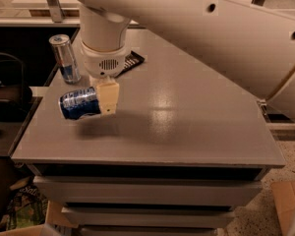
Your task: Pick pepsi can
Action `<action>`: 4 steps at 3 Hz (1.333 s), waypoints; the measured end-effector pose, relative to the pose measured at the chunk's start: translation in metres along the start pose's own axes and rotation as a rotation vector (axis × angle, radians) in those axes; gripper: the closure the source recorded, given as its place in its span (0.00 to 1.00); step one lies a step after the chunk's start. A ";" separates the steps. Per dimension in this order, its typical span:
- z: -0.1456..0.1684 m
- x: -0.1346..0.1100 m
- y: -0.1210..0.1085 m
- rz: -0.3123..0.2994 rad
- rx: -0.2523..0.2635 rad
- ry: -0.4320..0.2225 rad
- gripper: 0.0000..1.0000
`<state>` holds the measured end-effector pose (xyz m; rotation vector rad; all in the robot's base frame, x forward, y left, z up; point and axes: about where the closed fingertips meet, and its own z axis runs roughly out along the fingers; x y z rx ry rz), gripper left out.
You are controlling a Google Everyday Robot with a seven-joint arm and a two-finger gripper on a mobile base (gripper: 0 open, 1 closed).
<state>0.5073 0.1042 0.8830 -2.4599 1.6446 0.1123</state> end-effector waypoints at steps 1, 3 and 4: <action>-0.013 0.006 -0.004 0.012 0.027 0.010 1.00; -0.020 0.009 -0.008 0.027 0.038 -0.019 1.00; -0.018 0.010 -0.008 0.033 0.038 -0.032 1.00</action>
Offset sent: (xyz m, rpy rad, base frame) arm 0.0121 -0.0146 0.0244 0.0188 -0.0248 -0.0378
